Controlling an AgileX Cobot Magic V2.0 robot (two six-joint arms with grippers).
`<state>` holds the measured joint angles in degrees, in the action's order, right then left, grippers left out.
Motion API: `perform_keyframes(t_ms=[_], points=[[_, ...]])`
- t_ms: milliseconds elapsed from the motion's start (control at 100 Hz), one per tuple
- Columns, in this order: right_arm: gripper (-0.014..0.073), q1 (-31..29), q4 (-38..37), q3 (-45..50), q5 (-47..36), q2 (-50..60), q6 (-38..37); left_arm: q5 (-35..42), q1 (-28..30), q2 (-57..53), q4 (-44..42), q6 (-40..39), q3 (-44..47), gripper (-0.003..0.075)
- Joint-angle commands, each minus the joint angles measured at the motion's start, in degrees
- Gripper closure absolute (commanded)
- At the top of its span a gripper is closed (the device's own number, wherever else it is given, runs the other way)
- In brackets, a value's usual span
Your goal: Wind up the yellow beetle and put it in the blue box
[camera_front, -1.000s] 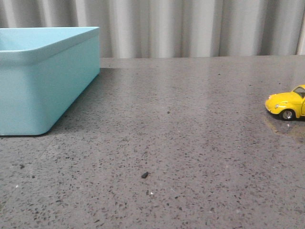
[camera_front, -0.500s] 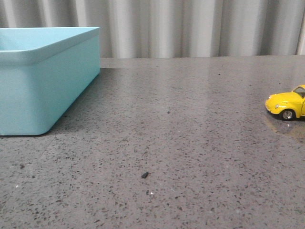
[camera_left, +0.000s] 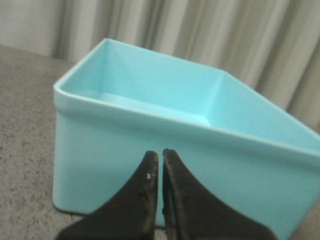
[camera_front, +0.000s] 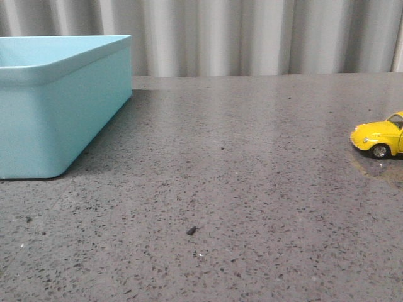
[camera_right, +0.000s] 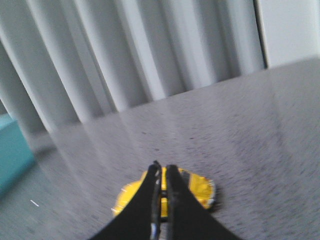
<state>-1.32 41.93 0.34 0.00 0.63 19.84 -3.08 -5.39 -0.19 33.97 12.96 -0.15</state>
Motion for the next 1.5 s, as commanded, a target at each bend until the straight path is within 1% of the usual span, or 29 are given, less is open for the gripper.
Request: perform_keyframes(t_ms=[0, 50, 130, 190, 250, 340, 400, 470, 520, 640, 680, 780, 800, 860, 950, 1110, 1230, 1340, 1420, 1490], points=[[0.0644, -0.32, 7.79, -3.09, -3.46, -1.21, 0.08, 10.85, -0.01, -1.82, 5.62, -0.43, 1.14, 0.0741], [0.0644, -0.32, 6.56, -4.89, -1.12, -1.32, 0.97, 12.59, -0.01, -1.82, 6.91, -0.43, 0.36, 0.0741], [0.0644, -0.32, 2.74, -8.03, 4.17, -2.07, 1.37, 11.17, -0.01, -1.60, 6.59, -0.43, -1.92, 0.0741], [0.0644, -0.32, -0.69, -11.08, 8.82, -3.49, 1.37, 7.31, -0.01, -0.44, 4.92, -0.26, -4.09, 0.0741], [0.0644, -0.32, -3.19, -14.27, 12.79, -5.28, 1.37, 3.46, -0.01, 1.73, 1.47, -0.21, -7.12, 0.0741], [0.0644, -0.32, -5.80, -18.77, 16.25, -9.17, 1.40, -2.55, -0.01, 6.47, -3.39, -0.21, -12.37, 0.0741], [0.0644, -0.32, -7.46, -22.48, 19.06, -12.33, 2.83, -6.88, -0.01, 10.09, -6.04, -0.21, -16.03, 0.0741], [0.0644, -0.32, -8.53, -26.98, 23.28, -16.40, 4.73, -11.04, -0.01, 14.99, -7.59, -0.21, -20.70, 0.0741], [0.0644, -0.32, -8.66, -30.16, 26.51, -19.57, 5.11, -12.65, -0.01, 18.12, -7.70, -0.21, -24.16, 0.0741], [0.0644, -0.32, -8.66, -37.63, 34.66, -27.84, 5.30, -12.75, -2.27, 23.29, -7.70, -0.21, -29.59, 0.0741], [0.0644, -0.32, -8.66, -40.07, 37.26, -30.68, 5.30, -13.48, -3.19, 24.41, -7.70, -0.21, -30.85, 0.0741], [0.0644, -0.32, -8.66, -45.27, 42.87, -36.82, 5.30, -18.37, -5.99, 27.27, -7.70, -0.21, -33.98, 0.0741], [0.0644, -0.32, -8.66, -46.35, 44.09, -38.07, 5.30, -19.85, -6.38, 27.60, -7.70, -0.21, -34.32, 0.0741], [0.0643, -0.32, -8.66, -49.40, 47.32, -41.30, 5.30, -21.14, -8.07, 28.52, -7.70, -0.21, -34.53, 0.0741], [0.0643, -0.32, -8.66, -53.23, 49.95, -46.14, 2.80, -21.40, -10.12, 28.77, -7.70, -0.21, -34.53, 0.0741], [0.0633, -0.32, -9.11, -59.51, 54.96, -54.76, 1.43, -21.51, -12.31, 28.77, -7.31, -0.21, -34.53, 0.0741], [0.0634, -0.32, -15.10, -66.19, 60.45, -62.42, -5.97, -21.61, -13.24, 28.77, -7.02, -0.21, -34.53, 0.0741], [0.0634, -0.32, -22.24, -72.23, 68.54, -69.42, -13.13, -21.65, -13.29, 28.77, -7.02, -0.21, -34.53, 0.0741], [0.0634, -0.32, -26.00, -75.54, 72.50, -73.30, -15.48, -21.65, -13.29, 28.77, -7.02, -0.21, -34.53, 0.0741], [0.0634, -0.09, -27.31, -76.48, 73.14, -75.74, -15.84, -21.65, -13.29, 28.77, -7.02, -0.21, -34.53, 0.0741]])
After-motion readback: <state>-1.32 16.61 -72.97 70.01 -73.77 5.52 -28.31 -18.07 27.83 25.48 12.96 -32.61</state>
